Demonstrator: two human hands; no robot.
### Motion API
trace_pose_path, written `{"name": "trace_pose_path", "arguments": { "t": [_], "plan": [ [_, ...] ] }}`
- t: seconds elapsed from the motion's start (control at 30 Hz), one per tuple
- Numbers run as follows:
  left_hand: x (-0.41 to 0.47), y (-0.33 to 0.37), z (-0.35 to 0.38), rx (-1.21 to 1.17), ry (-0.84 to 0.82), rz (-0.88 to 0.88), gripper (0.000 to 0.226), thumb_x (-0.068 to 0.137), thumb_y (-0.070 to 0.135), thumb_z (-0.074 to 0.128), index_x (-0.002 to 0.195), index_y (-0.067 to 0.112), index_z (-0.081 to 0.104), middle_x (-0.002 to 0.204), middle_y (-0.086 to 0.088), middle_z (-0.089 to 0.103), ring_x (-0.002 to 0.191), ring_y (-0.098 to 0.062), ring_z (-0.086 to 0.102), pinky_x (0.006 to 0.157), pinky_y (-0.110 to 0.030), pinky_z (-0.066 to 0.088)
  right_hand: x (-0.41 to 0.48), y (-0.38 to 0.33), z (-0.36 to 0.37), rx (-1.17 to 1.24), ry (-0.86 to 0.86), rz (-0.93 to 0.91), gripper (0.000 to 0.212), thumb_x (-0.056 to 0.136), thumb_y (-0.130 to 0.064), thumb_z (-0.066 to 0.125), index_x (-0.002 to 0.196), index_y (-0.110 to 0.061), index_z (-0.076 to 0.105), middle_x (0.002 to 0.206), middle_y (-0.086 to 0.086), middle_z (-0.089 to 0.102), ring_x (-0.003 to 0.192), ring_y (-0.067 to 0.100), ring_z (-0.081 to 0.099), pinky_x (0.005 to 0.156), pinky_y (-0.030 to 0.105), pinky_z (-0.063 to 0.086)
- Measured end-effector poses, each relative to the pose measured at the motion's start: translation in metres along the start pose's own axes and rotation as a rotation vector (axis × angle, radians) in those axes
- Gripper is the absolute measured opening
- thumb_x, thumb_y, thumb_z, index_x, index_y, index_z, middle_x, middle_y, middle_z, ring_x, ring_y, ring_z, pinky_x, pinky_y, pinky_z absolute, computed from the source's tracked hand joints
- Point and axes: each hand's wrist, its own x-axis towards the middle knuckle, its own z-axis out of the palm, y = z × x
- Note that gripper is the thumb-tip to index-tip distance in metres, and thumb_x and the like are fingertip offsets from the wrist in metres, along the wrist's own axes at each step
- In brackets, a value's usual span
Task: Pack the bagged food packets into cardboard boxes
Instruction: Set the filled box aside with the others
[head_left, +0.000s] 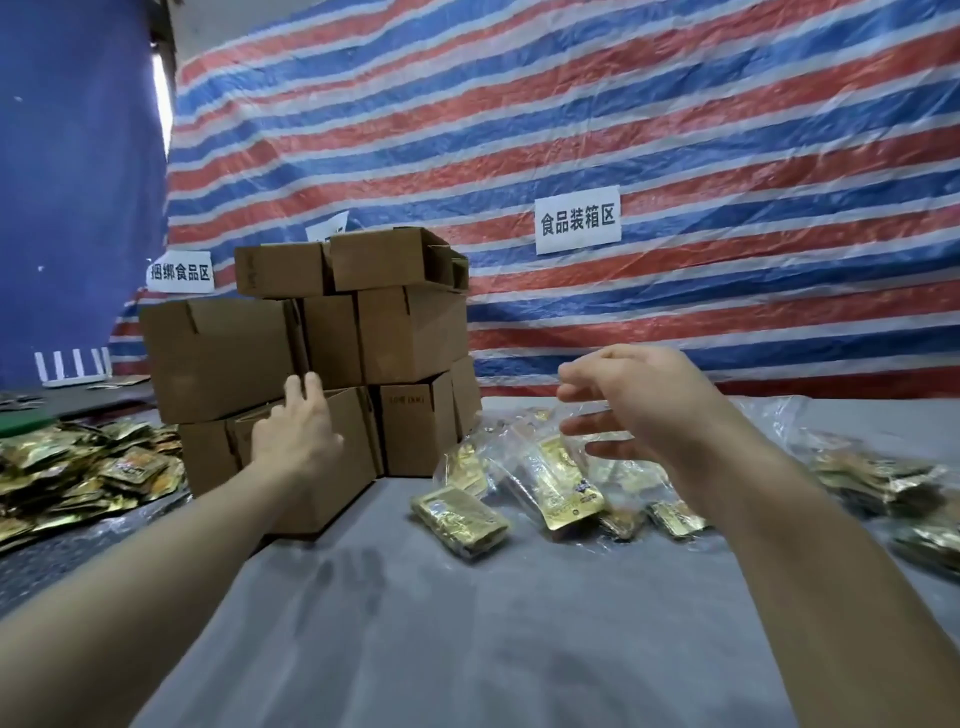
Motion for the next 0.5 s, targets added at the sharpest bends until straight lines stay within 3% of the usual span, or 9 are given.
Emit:
{"name": "trace_pose_path", "arguments": {
  "t": [0.07,0.17,0.3,0.4,0.5],
  "plan": [
    [0.010,-0.012,0.003,-0.033,-0.083,-0.076,0.087,0.095,0.040,0.067,0.156,0.008,0.016,0.159,-0.014,0.030,0.131,-0.039,0.052,0.096,-0.048,0.047,-0.001,-0.001,-0.004,0.002,-0.012,-0.011,0.014,0.095,-0.027,0.063,0.095,-0.015,0.071,0.098,-0.001,0.072,0.082,0.019,0.074,0.080,0.040,0.059],
    [0.013,-0.024,0.011,-0.079,-0.124,-0.158,0.075,0.093,0.047,0.068,0.146,0.006,0.033,0.147,-0.014,0.047,0.129,-0.038,0.054,0.095,-0.048,0.047,-0.001,0.000,-0.007,0.000,-0.016,-0.010,0.015,0.095,-0.027,0.063,0.094,-0.014,0.070,0.097,0.000,0.073,0.079,0.018,0.075,0.079,0.039,0.057],
    [-0.004,-0.018,0.016,-0.046,0.062,-0.045,0.035,0.093,0.035,0.068,0.112,0.010,0.052,0.120,-0.014,0.064,0.107,-0.038,0.065,0.080,-0.043,0.045,0.000,0.001,-0.006,-0.037,-0.009,-0.022,0.022,0.095,-0.029,0.063,0.100,-0.009,0.070,0.097,0.003,0.074,0.070,0.012,0.072,0.076,0.036,0.058],
    [-0.025,-0.013,0.016,0.084,0.164,0.100,0.022,0.092,0.028,0.067,0.107,0.013,0.063,0.111,-0.010,0.069,0.102,-0.034,0.066,0.089,-0.044,0.044,-0.002,-0.002,0.002,-0.063,-0.031,-0.048,0.018,0.093,-0.032,0.064,0.093,-0.015,0.071,0.094,0.001,0.075,0.071,0.011,0.072,0.071,0.033,0.056],
    [-0.051,-0.004,0.008,0.044,0.206,0.161,0.016,0.091,0.025,0.066,0.103,0.015,0.068,0.105,-0.008,0.070,0.098,-0.032,0.065,0.090,-0.045,0.040,-0.005,-0.003,0.012,-0.120,-0.053,-0.059,0.016,0.092,-0.034,0.065,0.088,-0.020,0.071,0.090,0.001,0.075,0.082,0.017,0.073,0.079,0.037,0.056]
  ]
}}
